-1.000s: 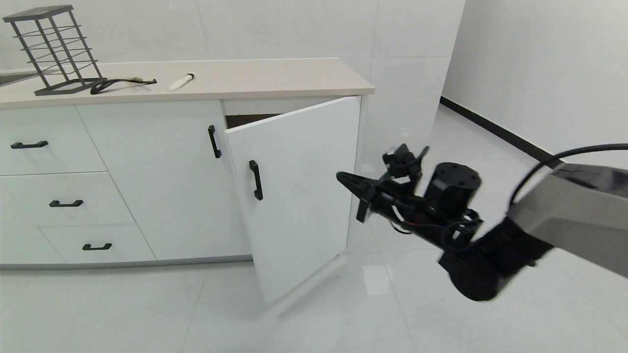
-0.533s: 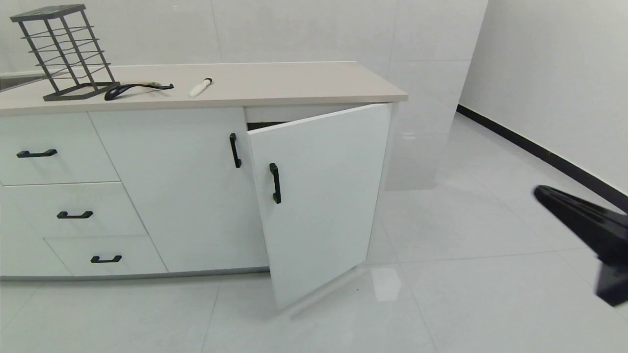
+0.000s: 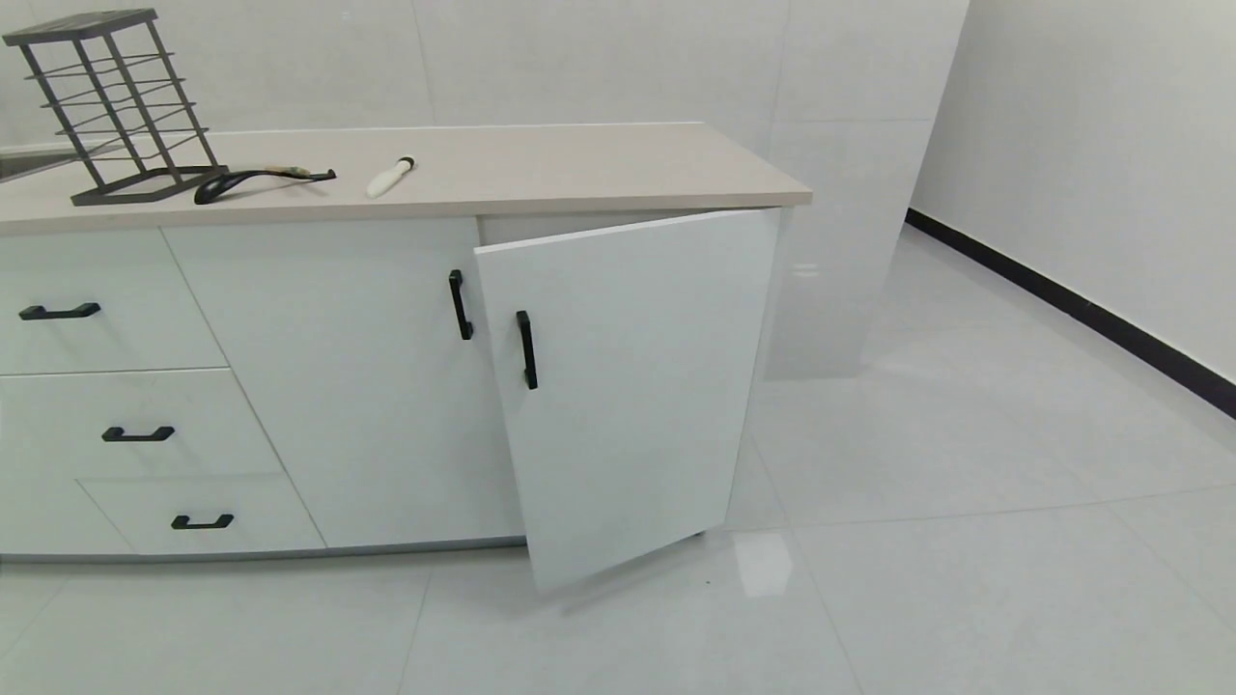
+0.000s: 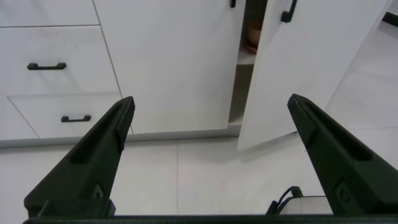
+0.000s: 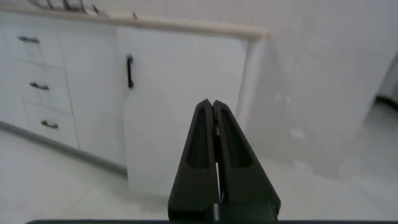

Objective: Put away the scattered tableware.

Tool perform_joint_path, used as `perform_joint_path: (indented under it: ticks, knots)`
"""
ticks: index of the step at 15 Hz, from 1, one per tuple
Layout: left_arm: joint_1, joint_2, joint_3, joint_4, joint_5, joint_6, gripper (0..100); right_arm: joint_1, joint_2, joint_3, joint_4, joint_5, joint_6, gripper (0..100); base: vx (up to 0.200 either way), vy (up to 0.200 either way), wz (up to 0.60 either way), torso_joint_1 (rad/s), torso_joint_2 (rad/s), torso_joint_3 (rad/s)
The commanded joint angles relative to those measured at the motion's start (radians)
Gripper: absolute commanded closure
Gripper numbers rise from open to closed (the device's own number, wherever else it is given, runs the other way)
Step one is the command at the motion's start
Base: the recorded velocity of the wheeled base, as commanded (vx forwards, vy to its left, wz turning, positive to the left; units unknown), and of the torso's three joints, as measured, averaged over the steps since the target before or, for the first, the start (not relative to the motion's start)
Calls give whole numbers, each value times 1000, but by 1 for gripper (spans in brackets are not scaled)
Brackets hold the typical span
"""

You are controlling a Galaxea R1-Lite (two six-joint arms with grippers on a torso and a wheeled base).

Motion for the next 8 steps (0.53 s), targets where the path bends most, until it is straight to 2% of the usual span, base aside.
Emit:
perform_joint_path:
  ticks: [1, 2, 5, 8]
  knots:
    - [0, 1, 0, 0, 0, 1, 0, -28, -121, 10, 212, -128, -28, 100, 0, 200, 0, 7, -2, 7]
    - [0, 1, 0, 0, 0, 1, 0, -28, -121, -2, 261, -167, -33, 100, 0, 200, 0, 2, 2, -2]
    - [0, 1, 0, 0, 0, 1, 0, -28, -121, 10, 256, -314, -46, 100, 0, 200, 0, 2, 4, 4]
    - [0, 1, 0, 0, 0, 1, 0, -26, -121, 10, 262, -311, 15, 100, 0, 200, 0, 1, 1, -1]
